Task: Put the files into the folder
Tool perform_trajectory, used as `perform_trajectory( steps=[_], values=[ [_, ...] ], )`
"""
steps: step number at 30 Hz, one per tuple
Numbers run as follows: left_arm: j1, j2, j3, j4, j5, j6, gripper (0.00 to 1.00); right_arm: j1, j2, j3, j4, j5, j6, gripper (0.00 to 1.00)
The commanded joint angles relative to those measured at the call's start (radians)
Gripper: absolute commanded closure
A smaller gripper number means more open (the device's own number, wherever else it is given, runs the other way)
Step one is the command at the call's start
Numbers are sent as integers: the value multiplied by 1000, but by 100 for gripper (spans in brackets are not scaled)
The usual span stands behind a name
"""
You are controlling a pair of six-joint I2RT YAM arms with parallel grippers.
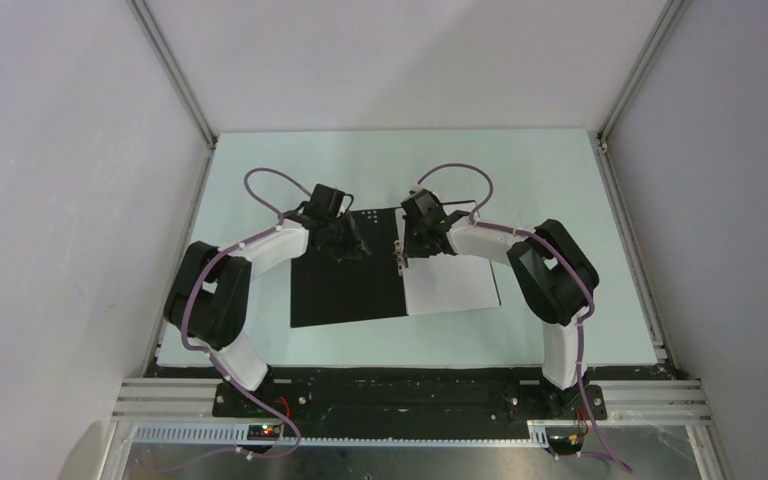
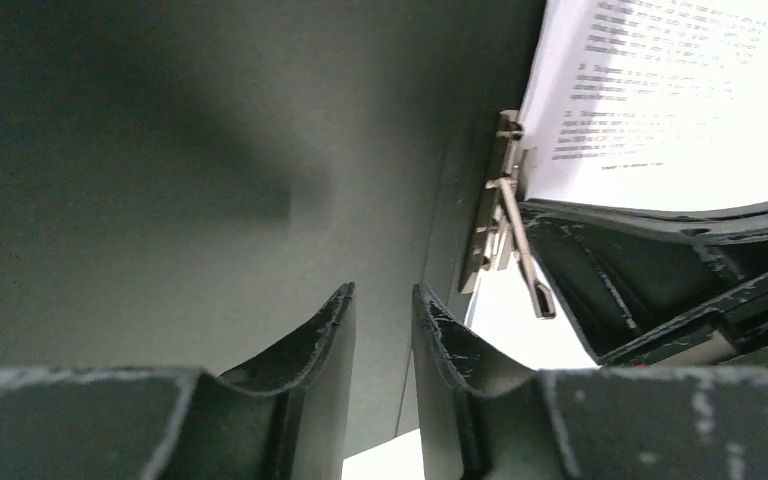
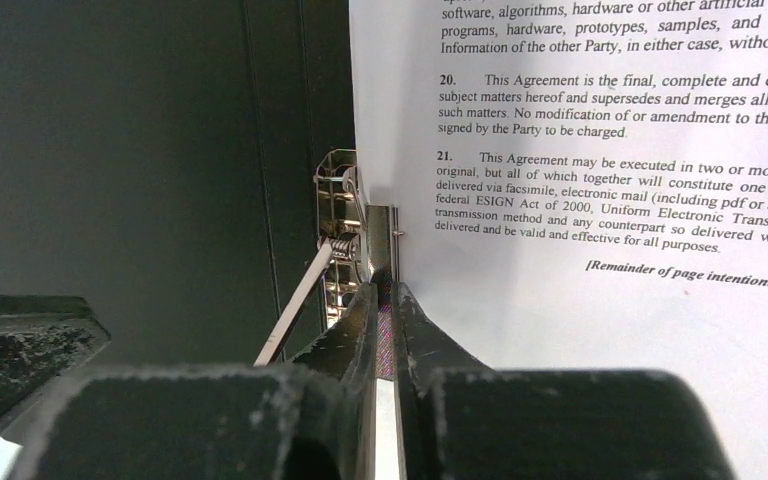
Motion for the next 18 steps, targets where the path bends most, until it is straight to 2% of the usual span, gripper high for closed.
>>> perform_trajectory(
  steps=[1,5,9,18],
  values=[
    [3,9,7,8,-52,-48,69,-37,-4,-54,-96,75,-86,91],
    [9,-27,-60,9,-96,-100,78,-41,-29,-61,-97,58,-98,92],
    [8,-78,-129,10,-155,-150,86,-24,-63,-56,-83,34,-96,87],
    [-2,-149,-248,30,-229,-220,94,6,-114,-25,-135,52,-53,81]
  ],
)
